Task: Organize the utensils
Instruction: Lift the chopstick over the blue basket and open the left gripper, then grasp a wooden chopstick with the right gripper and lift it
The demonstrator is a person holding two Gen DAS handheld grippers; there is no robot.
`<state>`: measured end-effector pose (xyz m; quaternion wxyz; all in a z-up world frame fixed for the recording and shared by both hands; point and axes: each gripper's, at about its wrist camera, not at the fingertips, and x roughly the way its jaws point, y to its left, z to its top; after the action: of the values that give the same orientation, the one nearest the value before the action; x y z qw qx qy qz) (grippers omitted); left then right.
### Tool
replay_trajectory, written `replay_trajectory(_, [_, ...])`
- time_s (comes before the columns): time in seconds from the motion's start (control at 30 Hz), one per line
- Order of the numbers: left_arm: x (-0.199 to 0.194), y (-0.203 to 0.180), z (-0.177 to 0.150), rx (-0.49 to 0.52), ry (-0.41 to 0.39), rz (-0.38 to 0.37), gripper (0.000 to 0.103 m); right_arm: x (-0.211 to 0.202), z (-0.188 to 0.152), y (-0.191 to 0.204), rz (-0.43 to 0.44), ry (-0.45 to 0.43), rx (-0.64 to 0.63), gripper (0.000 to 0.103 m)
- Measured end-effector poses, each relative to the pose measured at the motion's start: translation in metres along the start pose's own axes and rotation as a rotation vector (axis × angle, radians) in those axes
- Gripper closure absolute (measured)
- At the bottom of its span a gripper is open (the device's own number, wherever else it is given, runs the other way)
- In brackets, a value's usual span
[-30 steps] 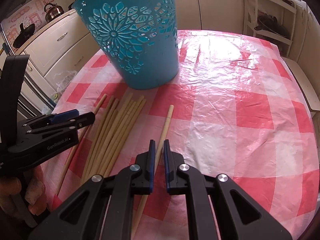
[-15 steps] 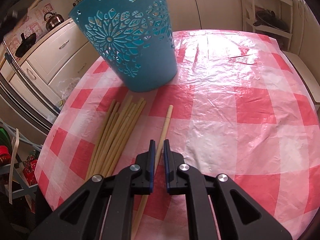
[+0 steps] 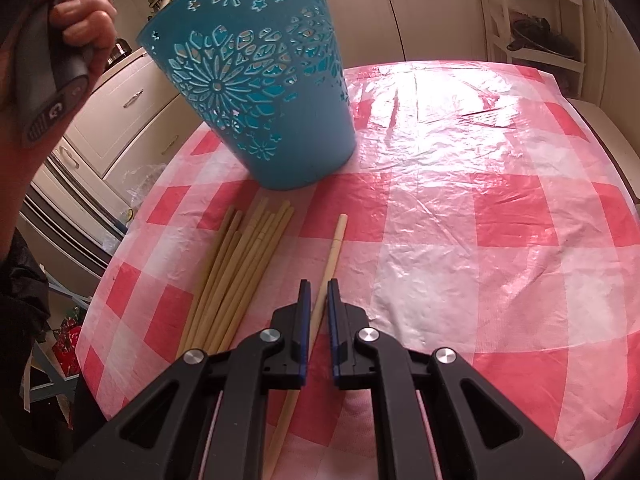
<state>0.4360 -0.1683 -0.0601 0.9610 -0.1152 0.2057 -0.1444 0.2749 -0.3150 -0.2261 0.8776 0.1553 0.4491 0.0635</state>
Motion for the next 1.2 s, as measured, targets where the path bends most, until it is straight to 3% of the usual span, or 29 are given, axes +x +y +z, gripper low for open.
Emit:
replay_trajectory(0.23, [-0.001, 0.0, -0.034, 0.105, 0.056, 0.029, 0.098, -0.001, 0.002, -0.002, 0.011, 0.003, 0.008, 0.094])
replay_trajectory(0.33, [-0.011, 0.003, -0.046, 0.14, 0.088, 0.042, 0.092, -0.001, 0.002, -0.002, 0.01, 0.005, 0.005, 0.092])
replay_trajectory(0.47, [-0.038, 0.015, -0.057, 0.171, 0.089, 0.083, 0.044, -0.004, 0.002, 0.002, 0.021, 0.014, -0.008, 0.082])
replay_trajectory(0.57, [-0.064, 0.033, -0.062, 0.169, 0.076, 0.104, 0.034, -0.003, 0.0, 0.008, -0.013, 0.014, -0.037, 0.085])
replay_trajectory(0.63, [-0.08, 0.05, -0.072, 0.149, 0.077, 0.127, 0.026, -0.001, -0.001, 0.012, -0.073, 0.012, -0.07, 0.096])
replay_trajectory(0.67, [-0.087, 0.059, -0.078, 0.137, 0.086, 0.138, 0.023, 0.0, -0.002, 0.014, -0.093, 0.006, -0.091, 0.096])
replay_trajectory(0.8, [-0.096, 0.096, -0.104, 0.075, 0.174, 0.152, 0.021, 0.002, -0.004, 0.023, -0.129, -0.004, -0.13, 0.096])
replay_trajectory(0.9, [-0.098, 0.119, -0.127, 0.04, 0.225, 0.161, 0.021, -0.01, -0.004, 0.016, -0.052, -0.031, -0.056, 0.098])
replay_trajectory(1.07, [-0.094, 0.141, -0.154, 0.001, 0.287, 0.175, 0.021, -0.071, 0.006, 0.022, 0.042, -0.199, -0.008, 0.098])
replay_trajectory(1.2, [-0.086, 0.15, -0.169, -0.029, 0.323, 0.177, 0.021, -0.115, 0.037, 0.041, 0.103, -0.344, -0.017, 0.099])
